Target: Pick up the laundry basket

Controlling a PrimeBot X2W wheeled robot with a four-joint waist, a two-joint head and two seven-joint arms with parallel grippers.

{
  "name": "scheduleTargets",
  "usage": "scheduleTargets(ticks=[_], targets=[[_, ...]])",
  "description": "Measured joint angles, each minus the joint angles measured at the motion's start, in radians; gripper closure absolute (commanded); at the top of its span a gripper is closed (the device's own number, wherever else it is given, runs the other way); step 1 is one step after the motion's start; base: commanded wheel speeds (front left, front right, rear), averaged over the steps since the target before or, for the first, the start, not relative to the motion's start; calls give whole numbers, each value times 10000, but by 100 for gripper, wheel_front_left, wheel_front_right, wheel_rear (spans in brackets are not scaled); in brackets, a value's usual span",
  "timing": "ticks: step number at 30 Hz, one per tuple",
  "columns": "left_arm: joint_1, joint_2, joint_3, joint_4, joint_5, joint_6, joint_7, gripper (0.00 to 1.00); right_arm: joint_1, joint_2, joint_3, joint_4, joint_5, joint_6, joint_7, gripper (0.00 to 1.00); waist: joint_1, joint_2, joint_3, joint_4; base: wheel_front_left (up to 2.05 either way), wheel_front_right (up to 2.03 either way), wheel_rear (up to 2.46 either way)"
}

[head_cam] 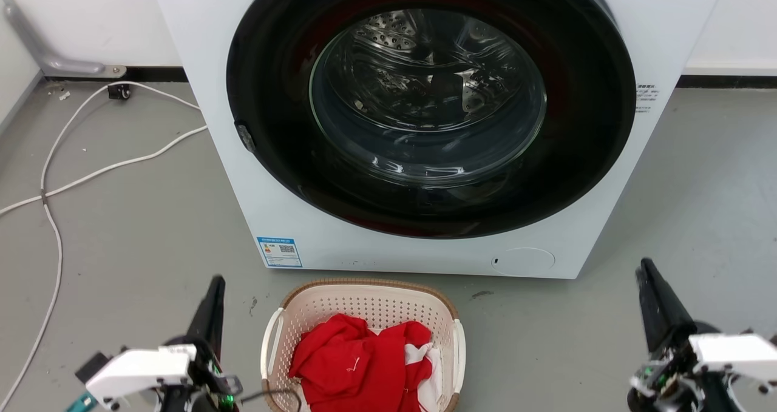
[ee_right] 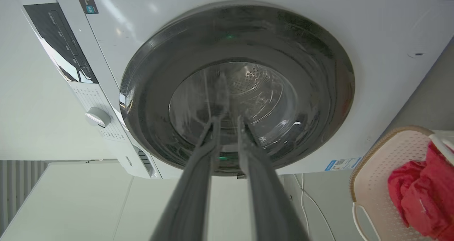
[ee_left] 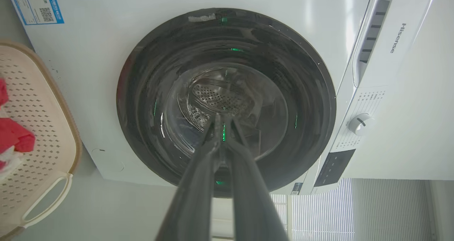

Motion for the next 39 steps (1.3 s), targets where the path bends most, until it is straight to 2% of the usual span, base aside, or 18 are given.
scheduleTargets(ticks=[5,11,17,31,39], targets=[[324,-35,-82,213,23,4,-127,0,349,21,19,261,-71,-4,-125,0,-1,0,2,-1,0,0,0],[324,-36,-79,0,742,2,-430,0,345,23,-6,42,-817,-2,-426,0,-1,0,15,-6,0,0,0],[323,-36,-86,-330,1822,92,-702,0,354,25,17,-410,-2090,-2,-698,0,-1,0,34,-11,0,0,0],[325,-33,-518,-1087,4717,616,-1275,0,569,29,451,-1185,-5451,-2,-1275,0,0,0,83,-1,0,0,0],[399,-29,-759,-1317,6096,709,-1574,0,725,29,627,-1384,-7010,-2,-1576,0,0,0,103,5,0,0,0]])
